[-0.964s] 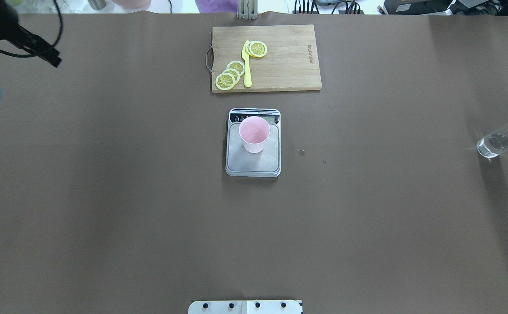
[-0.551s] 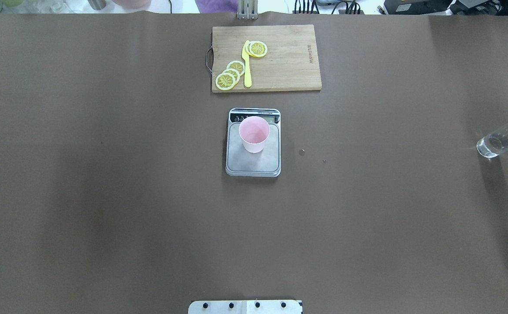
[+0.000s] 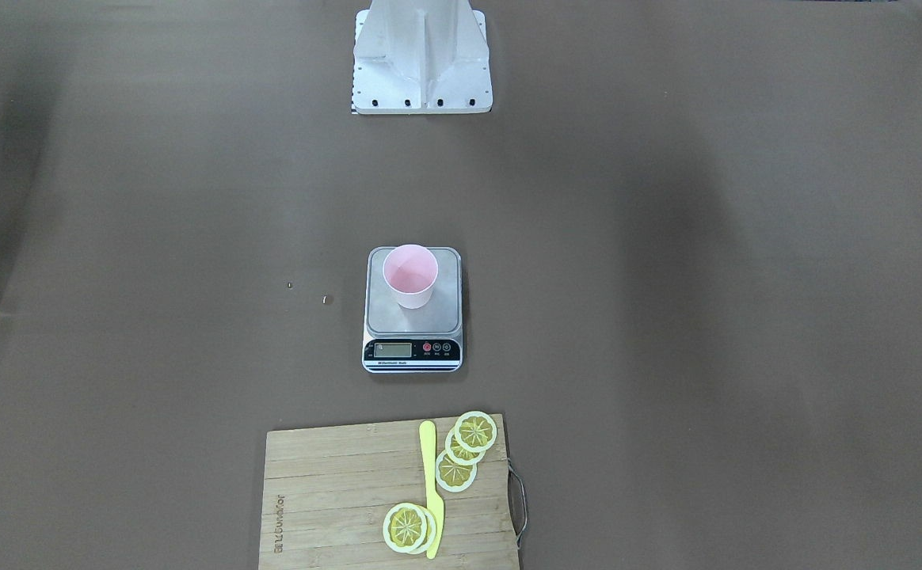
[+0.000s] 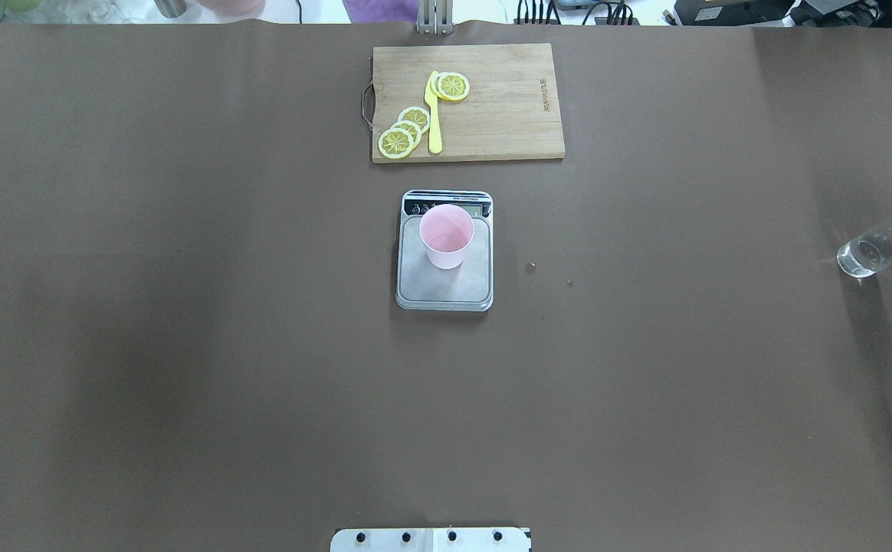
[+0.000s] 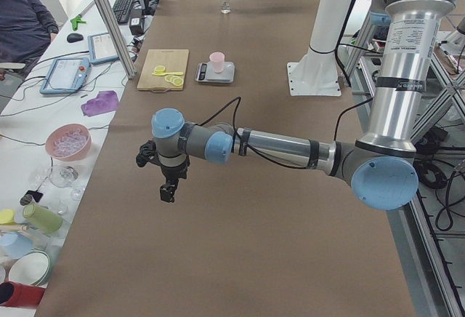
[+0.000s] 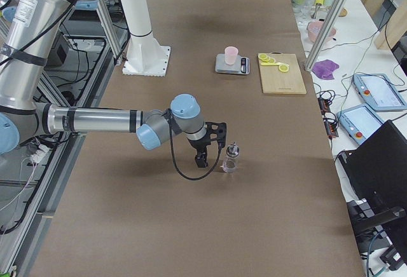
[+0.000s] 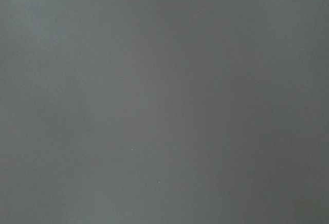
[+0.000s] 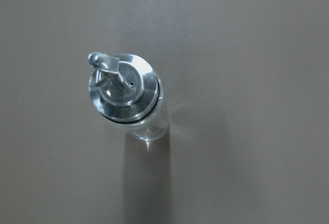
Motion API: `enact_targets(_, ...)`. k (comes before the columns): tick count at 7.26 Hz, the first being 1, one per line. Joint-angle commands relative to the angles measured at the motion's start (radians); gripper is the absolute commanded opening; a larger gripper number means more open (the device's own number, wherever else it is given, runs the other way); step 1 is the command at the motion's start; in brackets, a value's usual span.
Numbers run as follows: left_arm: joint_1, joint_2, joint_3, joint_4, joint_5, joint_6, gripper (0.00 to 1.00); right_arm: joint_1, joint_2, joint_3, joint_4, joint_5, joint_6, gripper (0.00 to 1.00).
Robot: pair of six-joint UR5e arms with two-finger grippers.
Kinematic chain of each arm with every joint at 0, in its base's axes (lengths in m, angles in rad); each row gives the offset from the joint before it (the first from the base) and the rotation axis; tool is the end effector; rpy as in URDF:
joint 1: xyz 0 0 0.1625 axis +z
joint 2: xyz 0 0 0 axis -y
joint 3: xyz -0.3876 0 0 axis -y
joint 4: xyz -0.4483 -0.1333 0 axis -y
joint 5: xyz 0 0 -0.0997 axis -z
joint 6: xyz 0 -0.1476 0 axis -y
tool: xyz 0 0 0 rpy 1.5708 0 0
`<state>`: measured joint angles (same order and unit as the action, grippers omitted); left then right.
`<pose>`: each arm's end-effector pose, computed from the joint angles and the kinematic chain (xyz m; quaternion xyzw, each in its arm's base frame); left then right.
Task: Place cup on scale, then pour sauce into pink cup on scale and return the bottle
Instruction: 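Close the right gripper on the glass sauce bottle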
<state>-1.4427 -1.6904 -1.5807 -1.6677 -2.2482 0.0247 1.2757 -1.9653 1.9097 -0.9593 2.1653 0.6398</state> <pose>0.0380 -0.6139 0.5791 0.0893 0.3352 0.1090 0.9316 -0.0818 -0.4432 0.5965 0.1073 -0.3697 0.0785 0.9196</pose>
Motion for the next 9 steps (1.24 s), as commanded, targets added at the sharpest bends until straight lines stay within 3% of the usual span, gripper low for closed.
enact_targets(1,-0.001,0.018,-0.002,-0.007,-0.011,0.0,0.98,-0.035,-0.024,-0.001,0.054,-0.051,0.04,1.0)
enact_targets(4,-0.001,0.034,-0.008,-0.015,-0.025,0.0,0.98,-0.201,-0.024,-0.026,0.17,-0.229,0.237,1.0)
enact_targets(6,-0.001,0.037,-0.01,-0.015,-0.025,0.0,0.98,-0.297,-0.024,-0.105,0.307,-0.359,0.316,1.0)
enact_targets(7,-0.001,0.037,-0.012,-0.015,-0.025,-0.002,0.98,-0.309,-0.024,-0.162,0.395,-0.395,0.317,1.0)
enact_targets(9,-0.001,0.037,-0.012,-0.017,-0.025,-0.002,0.98,-0.332,-0.023,-0.196,0.458,-0.432,0.319,1.0)
